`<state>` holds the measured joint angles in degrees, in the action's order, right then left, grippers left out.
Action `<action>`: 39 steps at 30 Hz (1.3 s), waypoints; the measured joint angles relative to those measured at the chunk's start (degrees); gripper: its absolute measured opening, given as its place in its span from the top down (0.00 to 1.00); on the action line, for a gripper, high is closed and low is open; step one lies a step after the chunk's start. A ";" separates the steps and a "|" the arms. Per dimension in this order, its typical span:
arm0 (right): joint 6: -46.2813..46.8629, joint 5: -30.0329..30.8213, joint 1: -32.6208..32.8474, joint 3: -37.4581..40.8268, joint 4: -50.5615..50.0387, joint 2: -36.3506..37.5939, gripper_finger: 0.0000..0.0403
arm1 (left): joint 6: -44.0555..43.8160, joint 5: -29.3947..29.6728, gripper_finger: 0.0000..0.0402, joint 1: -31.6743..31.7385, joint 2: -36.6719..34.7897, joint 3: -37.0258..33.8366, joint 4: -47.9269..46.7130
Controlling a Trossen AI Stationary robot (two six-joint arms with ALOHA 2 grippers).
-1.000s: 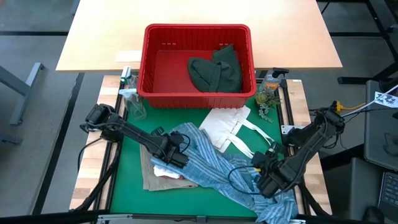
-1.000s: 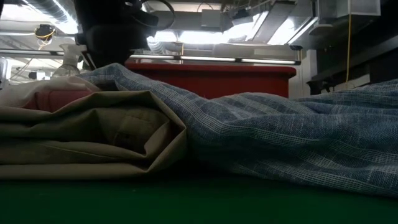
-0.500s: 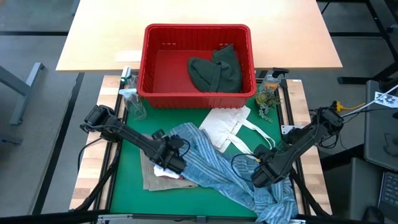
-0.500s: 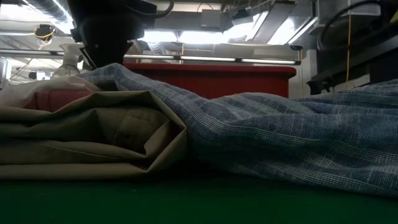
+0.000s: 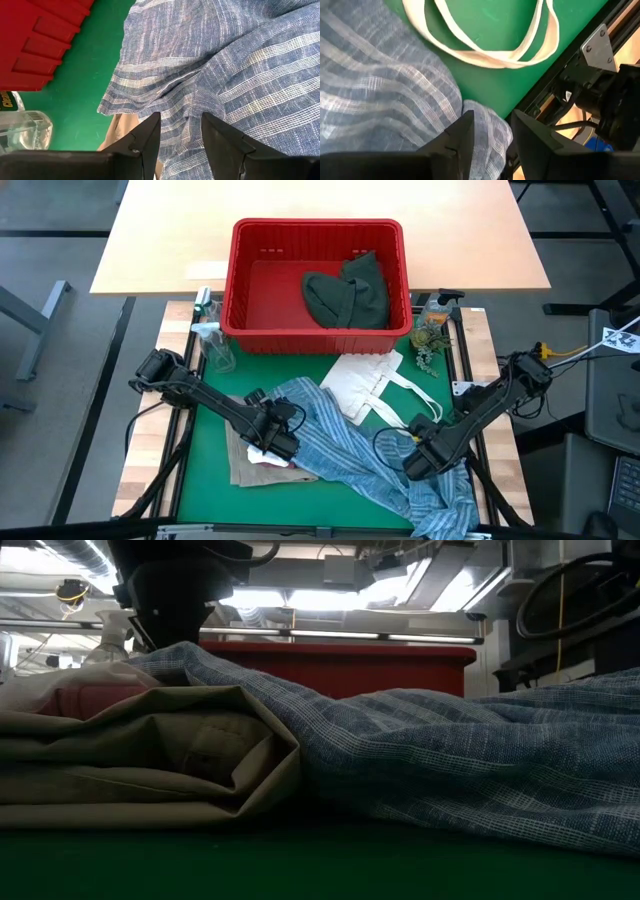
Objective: Fold Laundry from Bin
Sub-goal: Fold the blue polo shirt
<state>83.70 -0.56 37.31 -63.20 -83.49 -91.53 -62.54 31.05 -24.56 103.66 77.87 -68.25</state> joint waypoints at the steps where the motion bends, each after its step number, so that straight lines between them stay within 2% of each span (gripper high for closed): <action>1: 0.00 0.10 -0.24 0.00 0.05 0.00 0.67 | 0.00 0.02 0.66 0.00 0.00 0.00 0.00; 12: -0.32 1.84 -0.21 -3.82 1.48 0.02 0.67 | -0.04 0.00 0.66 0.02 0.00 0.00 0.57; 27: -2.05 -4.58 -0.16 0.09 3.72 0.02 0.68 | 0.11 -0.39 0.66 0.00 0.00 0.02 1.77; 30: -2.70 -4.90 -0.16 0.09 3.50 0.02 0.74 | 0.11 -0.46 0.66 0.00 0.02 0.02 1.77; 35: -4.65 -4.94 -0.16 0.09 1.79 0.02 0.96 | 0.13 -0.46 0.66 0.00 0.01 0.02 1.75; 36: -4.85 -4.98 -0.16 0.09 1.51 0.02 0.98 | 0.13 -0.46 0.66 0.00 0.01 0.02 1.73; 39: -4.76 -6.76 -0.14 0.09 -0.69 0.02 0.95 | 0.13 -0.48 0.66 0.00 0.02 0.02 1.73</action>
<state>78.94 -7.32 37.17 -63.11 -84.18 -91.50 -62.41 30.57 -24.56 103.68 77.89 -66.52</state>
